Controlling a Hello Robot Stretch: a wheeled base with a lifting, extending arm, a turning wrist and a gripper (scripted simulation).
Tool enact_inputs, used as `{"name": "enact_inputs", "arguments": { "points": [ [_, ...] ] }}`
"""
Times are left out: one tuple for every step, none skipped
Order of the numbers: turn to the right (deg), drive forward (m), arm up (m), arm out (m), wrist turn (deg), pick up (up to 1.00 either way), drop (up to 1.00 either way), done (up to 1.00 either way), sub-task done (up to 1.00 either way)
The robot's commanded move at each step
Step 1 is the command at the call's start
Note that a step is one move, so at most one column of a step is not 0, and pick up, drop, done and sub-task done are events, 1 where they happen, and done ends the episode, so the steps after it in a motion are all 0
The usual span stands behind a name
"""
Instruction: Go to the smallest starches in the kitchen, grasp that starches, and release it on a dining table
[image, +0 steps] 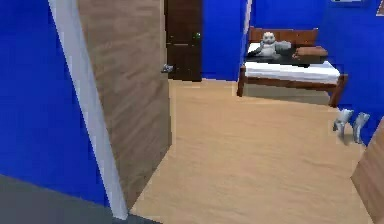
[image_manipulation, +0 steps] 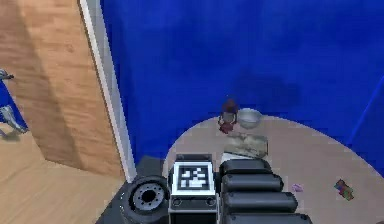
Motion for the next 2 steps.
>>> {"name": "enact_inputs", "arguments": {
  "points": [
    [45.0,0.00,0.00,0.00,0.0,0.00,0.00,0.00,0.00],
    [39.0,0.00,0.00,0.00,0.0,0.00,0.00,0.00,0.00]
  ]
}}
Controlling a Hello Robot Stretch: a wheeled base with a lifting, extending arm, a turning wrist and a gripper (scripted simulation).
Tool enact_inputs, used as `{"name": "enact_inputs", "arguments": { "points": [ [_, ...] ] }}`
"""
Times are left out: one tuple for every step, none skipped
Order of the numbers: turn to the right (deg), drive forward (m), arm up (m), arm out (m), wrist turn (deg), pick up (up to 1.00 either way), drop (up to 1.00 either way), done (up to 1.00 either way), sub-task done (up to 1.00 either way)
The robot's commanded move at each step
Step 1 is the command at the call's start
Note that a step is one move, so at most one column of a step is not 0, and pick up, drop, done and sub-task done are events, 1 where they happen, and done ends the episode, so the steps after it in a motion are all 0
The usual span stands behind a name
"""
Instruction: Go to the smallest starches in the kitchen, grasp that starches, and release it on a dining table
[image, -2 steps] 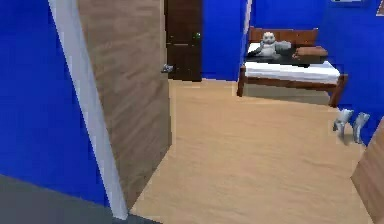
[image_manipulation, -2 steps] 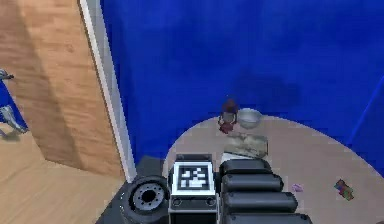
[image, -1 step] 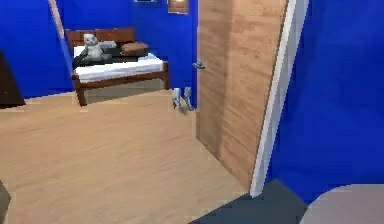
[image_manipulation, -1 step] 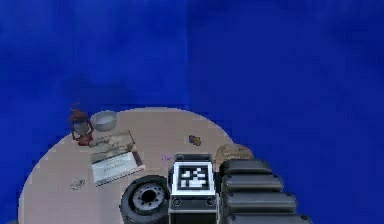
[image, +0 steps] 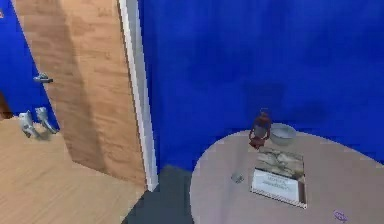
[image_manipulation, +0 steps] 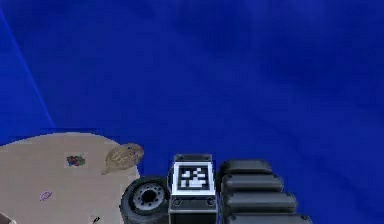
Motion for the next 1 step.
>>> {"name": "enact_inputs", "arguments": {
  "points": [
    [-45.0,0.00,0.00,0.00,0.0,0.00,0.00,0.00,0.00]
  ]
}}
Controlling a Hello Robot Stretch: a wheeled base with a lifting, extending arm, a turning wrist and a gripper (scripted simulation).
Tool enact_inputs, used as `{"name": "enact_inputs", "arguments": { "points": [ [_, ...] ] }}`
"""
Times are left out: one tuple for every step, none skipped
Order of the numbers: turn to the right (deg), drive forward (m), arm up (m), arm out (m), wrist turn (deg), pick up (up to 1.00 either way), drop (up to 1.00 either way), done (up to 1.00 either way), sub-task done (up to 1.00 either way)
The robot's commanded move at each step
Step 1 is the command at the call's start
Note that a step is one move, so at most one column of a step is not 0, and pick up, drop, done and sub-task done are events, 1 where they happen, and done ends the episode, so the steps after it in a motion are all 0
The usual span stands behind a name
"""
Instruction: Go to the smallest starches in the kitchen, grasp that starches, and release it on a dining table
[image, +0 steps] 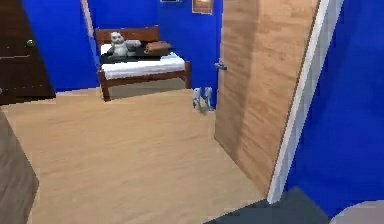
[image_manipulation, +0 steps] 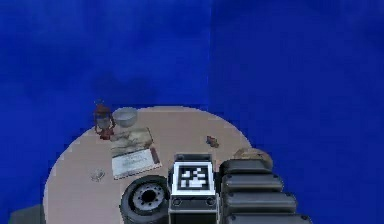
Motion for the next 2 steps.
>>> {"name": "enact_inputs", "arguments": {
  "points": [
    [-45.0,0.00,0.00,0.00,0.0,0.00,0.00,0.00,0.00],
    [-27.0,0.00,0.00,0.00,0.0,0.00,0.00,0.00,0.00]
  ]
}}
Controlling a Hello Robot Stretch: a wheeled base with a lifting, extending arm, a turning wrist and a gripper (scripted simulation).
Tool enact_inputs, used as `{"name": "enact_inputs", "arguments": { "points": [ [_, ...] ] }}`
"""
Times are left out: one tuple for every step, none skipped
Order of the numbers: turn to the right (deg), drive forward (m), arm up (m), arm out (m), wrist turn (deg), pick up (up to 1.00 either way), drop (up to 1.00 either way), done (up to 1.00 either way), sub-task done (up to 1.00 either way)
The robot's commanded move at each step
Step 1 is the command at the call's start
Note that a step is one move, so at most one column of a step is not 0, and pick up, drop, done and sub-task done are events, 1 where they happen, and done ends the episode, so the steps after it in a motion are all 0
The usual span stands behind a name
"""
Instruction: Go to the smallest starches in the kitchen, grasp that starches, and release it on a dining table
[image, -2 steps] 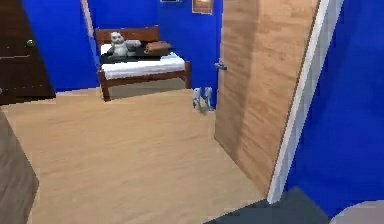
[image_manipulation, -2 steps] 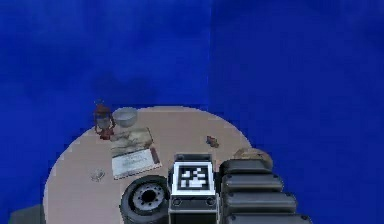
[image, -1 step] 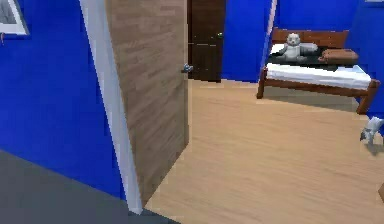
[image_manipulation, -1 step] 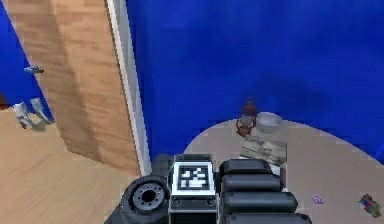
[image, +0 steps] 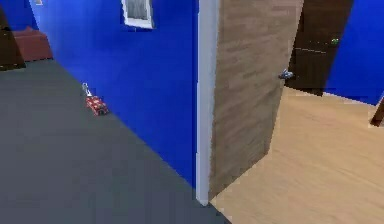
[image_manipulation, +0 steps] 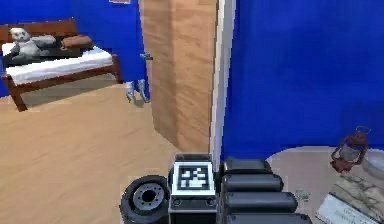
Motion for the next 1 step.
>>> {"name": "enact_inputs", "arguments": {
  "points": [
    [-45.0,0.00,0.00,0.00,0.0,0.00,0.00,0.00,0.00]
  ]
}}
